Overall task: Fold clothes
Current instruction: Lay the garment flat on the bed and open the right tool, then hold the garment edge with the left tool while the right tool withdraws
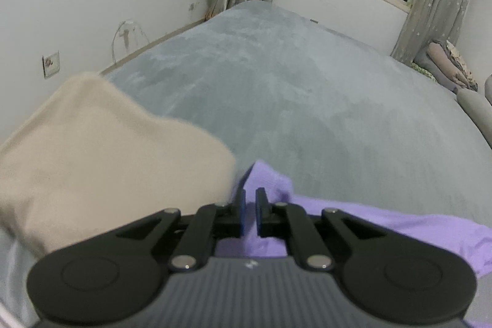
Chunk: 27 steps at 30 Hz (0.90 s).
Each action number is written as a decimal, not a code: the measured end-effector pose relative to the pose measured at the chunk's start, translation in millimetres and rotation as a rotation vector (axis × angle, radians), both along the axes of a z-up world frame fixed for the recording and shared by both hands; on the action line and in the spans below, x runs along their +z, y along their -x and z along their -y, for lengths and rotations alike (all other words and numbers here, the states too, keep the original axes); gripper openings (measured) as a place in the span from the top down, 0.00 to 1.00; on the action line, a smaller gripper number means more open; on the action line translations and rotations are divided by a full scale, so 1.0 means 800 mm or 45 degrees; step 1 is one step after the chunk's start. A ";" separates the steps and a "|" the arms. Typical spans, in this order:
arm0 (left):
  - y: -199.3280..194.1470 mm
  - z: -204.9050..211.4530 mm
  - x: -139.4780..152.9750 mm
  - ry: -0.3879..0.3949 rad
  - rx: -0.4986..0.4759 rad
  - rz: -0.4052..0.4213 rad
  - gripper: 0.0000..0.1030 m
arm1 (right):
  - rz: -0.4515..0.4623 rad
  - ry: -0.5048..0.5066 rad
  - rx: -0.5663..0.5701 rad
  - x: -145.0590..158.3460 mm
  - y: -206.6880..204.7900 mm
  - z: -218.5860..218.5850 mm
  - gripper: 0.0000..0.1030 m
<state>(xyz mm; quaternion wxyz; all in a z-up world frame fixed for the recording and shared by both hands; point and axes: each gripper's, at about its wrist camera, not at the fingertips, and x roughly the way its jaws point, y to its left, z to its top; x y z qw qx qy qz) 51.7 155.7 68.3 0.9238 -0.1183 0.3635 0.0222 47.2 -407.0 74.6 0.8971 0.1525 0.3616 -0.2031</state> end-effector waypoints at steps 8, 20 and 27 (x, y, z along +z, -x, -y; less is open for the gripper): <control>0.008 0.014 -0.006 -0.022 -0.046 -0.015 0.95 | -0.102 0.362 0.199 -0.030 -0.040 -0.063 0.62; 0.020 0.004 0.000 0.033 -0.046 -0.029 0.94 | -0.238 0.300 0.054 -0.016 0.034 -0.036 0.59; 0.053 -0.009 -0.002 0.101 -0.005 -0.056 0.94 | -0.119 0.264 0.121 0.007 0.087 -0.068 0.58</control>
